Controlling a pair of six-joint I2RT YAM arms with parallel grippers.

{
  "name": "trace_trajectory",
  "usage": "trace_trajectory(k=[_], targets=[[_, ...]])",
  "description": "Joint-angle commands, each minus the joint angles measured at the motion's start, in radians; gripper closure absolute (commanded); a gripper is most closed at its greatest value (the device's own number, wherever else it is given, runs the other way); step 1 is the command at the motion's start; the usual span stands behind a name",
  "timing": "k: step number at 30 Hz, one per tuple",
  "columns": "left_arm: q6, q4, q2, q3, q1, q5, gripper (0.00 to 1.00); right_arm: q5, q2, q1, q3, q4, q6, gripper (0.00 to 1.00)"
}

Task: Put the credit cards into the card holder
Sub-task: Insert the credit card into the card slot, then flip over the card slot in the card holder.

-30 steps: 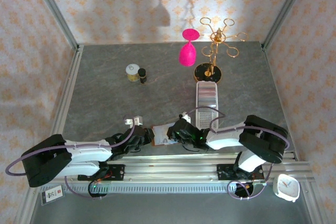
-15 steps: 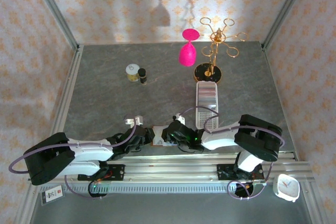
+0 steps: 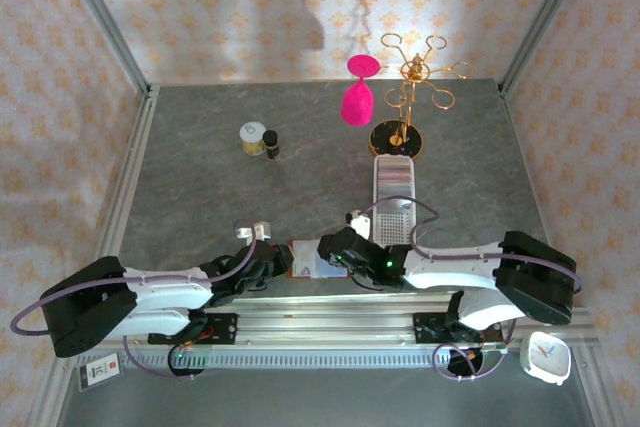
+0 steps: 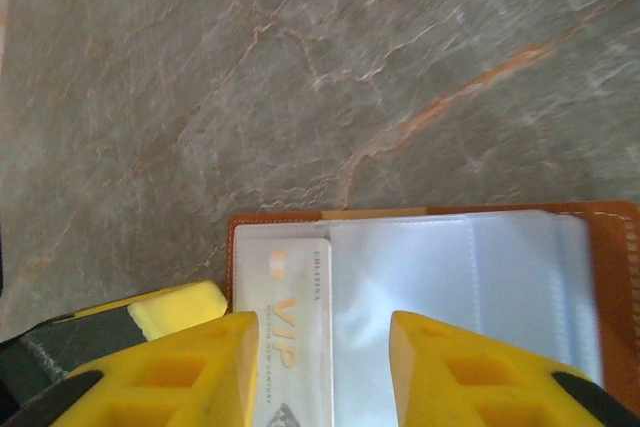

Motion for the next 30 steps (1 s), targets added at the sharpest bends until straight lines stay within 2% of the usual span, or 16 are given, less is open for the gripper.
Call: trace_trajectory(k=[1,15,30], targets=[[0.008,-0.039,-0.015,0.007,-0.004,-0.027,0.81,0.021,0.022,0.003,-0.005,-0.048,0.000,0.60],[0.001,-0.046,-0.008,0.009,-0.004,-0.021,0.81,-0.056,0.137,0.004,0.021,-0.007,-0.006,0.57],[-0.009,-0.044,-0.012,0.002,-0.007,-0.025,0.80,-0.074,0.077,0.003,-0.008,0.100,0.030,0.51]])
